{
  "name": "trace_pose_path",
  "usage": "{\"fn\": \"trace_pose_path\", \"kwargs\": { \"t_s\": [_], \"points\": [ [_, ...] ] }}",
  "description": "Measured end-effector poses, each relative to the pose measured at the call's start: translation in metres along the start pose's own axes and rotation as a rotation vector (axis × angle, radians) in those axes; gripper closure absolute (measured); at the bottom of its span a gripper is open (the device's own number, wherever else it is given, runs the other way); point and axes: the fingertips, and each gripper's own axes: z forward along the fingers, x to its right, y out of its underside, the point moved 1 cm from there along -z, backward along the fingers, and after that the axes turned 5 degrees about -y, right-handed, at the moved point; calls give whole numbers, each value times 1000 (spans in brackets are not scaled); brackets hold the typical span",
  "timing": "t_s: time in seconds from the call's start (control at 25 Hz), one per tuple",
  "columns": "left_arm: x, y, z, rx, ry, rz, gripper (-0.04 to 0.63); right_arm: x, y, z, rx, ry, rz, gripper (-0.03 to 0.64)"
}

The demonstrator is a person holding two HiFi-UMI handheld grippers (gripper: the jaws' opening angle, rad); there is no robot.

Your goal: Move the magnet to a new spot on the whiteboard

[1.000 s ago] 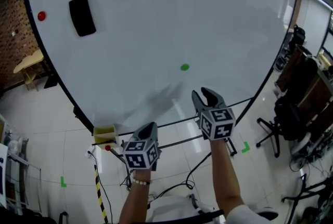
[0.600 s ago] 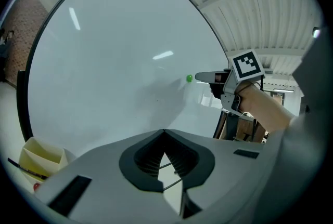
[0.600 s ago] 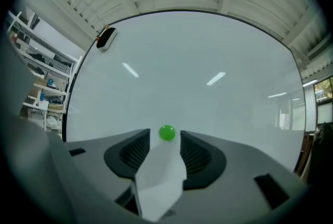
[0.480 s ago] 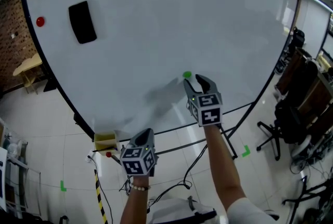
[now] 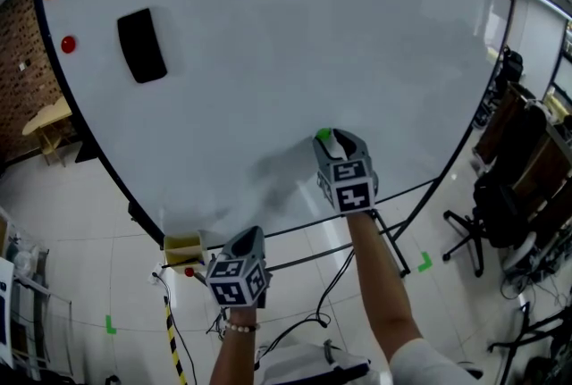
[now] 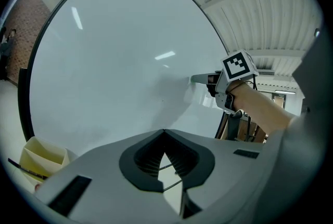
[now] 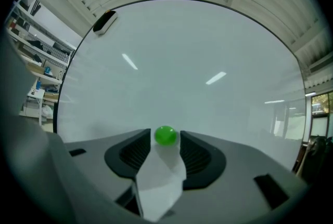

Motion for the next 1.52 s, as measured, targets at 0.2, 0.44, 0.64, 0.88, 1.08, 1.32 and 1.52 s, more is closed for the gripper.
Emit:
{"fn": "trace_pose_path", "kwargs": {
  "t_s": [0.2, 0.44, 0.64, 0.88, 1.08, 1.32, 1.52],
  "points": [
    [-2, -2, 1, 1, 0, -4, 601, 2, -2, 4, -8, 7, -3, 432],
    [-6, -1, 3, -1, -2, -10, 601, 1, 0, 8, -13, 18, -7, 450],
    [-8, 2, 4, -7, -1, -10, 601, 0, 2, 8, -16, 27, -9, 480],
    [-7, 1, 3, -10, 2, -5, 601, 0, 1, 7, -23, 21, -13, 482],
    [-6, 1, 3, -13, 12, 2, 601, -1, -2, 3, -17, 19, -16, 482],
    [6, -2, 4, -13, 47, 19, 601, 0, -10, -33, 25, 20, -1, 482],
    [23, -3, 7, -14, 96, 36, 601, 0, -1, -75, 31, 10, 28, 482]
  ]
}}
